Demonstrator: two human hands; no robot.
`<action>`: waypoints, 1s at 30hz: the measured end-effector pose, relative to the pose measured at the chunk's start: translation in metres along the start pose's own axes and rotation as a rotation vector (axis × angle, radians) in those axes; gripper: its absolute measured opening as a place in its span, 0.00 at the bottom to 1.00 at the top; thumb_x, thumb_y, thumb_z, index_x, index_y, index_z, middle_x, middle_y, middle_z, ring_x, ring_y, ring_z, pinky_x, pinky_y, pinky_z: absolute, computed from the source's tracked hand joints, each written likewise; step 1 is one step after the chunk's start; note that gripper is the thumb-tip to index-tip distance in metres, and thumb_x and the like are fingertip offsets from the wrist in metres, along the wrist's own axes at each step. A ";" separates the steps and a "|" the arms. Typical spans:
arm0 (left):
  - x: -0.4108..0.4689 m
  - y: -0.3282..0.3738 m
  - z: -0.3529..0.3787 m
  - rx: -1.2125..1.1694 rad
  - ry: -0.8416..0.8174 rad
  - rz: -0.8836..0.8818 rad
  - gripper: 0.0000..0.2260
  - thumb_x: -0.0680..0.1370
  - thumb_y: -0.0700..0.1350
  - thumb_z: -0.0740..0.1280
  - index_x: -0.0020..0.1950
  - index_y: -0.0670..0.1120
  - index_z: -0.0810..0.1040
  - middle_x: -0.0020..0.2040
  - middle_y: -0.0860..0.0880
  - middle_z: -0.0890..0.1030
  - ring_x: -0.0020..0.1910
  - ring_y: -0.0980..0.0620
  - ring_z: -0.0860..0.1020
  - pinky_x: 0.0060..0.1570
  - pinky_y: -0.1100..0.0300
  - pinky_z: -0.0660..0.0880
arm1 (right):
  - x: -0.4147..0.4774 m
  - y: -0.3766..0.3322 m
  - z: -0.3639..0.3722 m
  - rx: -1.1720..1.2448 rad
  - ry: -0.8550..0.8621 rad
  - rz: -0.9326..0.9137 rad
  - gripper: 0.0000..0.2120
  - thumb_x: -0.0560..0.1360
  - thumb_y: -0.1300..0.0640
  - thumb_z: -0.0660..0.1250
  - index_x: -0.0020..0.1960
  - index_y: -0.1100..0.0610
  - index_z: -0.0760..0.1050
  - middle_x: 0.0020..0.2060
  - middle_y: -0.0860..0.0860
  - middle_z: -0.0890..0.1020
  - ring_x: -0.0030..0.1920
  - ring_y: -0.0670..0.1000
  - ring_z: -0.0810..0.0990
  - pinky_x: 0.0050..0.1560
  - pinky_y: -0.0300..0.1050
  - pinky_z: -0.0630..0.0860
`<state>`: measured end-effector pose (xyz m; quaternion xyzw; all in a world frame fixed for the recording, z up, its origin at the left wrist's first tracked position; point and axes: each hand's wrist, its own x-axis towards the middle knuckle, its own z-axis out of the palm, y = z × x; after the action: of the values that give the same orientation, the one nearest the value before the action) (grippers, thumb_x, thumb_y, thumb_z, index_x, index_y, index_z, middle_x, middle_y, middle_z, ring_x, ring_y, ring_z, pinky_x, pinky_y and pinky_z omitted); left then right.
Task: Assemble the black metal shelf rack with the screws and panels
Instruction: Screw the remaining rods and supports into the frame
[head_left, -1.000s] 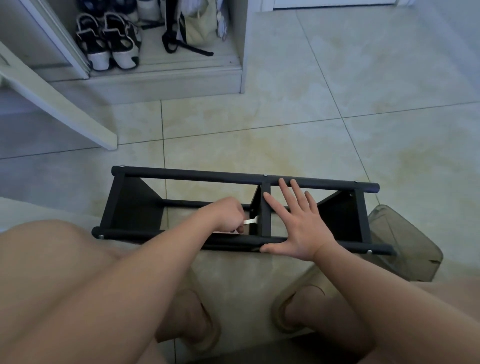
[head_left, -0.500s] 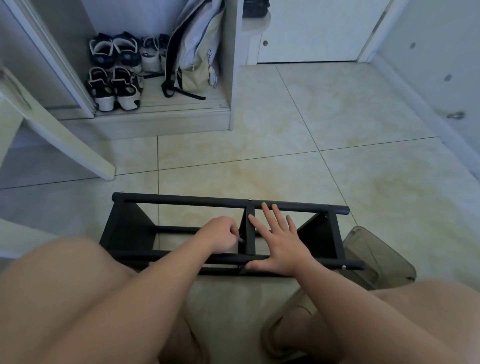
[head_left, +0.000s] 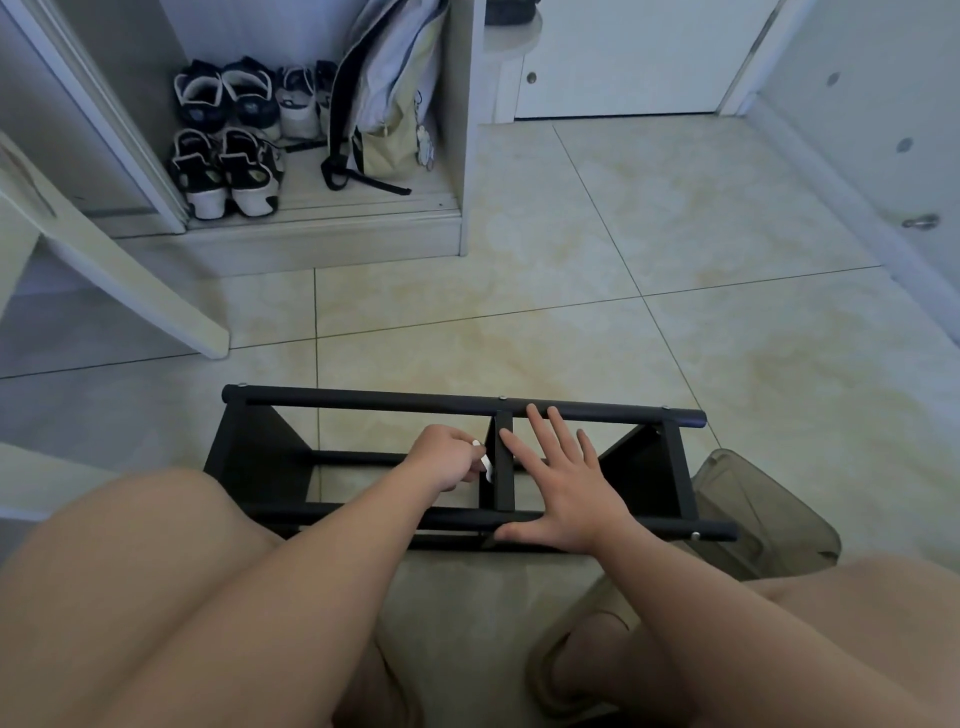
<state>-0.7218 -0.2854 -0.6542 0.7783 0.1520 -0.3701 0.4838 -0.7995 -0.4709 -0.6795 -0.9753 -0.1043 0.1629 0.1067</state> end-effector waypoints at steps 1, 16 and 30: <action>0.001 0.000 0.000 -0.009 0.011 -0.009 0.06 0.81 0.45 0.66 0.55 0.45 0.80 0.42 0.49 0.85 0.39 0.53 0.82 0.39 0.61 0.72 | 0.000 0.000 0.000 0.000 0.002 0.002 0.55 0.64 0.17 0.58 0.81 0.37 0.37 0.79 0.47 0.28 0.77 0.52 0.23 0.79 0.63 0.36; -0.002 0.006 0.008 -0.070 -0.078 -0.150 0.09 0.82 0.47 0.64 0.58 0.47 0.81 0.44 0.52 0.85 0.44 0.54 0.82 0.51 0.56 0.74 | 0.002 0.002 0.004 -0.029 0.031 -0.007 0.55 0.63 0.15 0.54 0.81 0.37 0.36 0.79 0.48 0.28 0.78 0.53 0.25 0.79 0.64 0.38; -0.002 0.014 0.004 -0.097 -0.076 -0.198 0.09 0.83 0.46 0.62 0.60 0.47 0.79 0.44 0.53 0.84 0.49 0.54 0.81 0.54 0.56 0.71 | 0.001 0.001 0.002 -0.035 0.016 -0.002 0.56 0.63 0.15 0.53 0.82 0.39 0.38 0.79 0.48 0.29 0.78 0.53 0.25 0.79 0.63 0.38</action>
<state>-0.7169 -0.2957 -0.6453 0.7206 0.2273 -0.4375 0.4874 -0.7988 -0.4714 -0.6821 -0.9782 -0.1075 0.1529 0.0908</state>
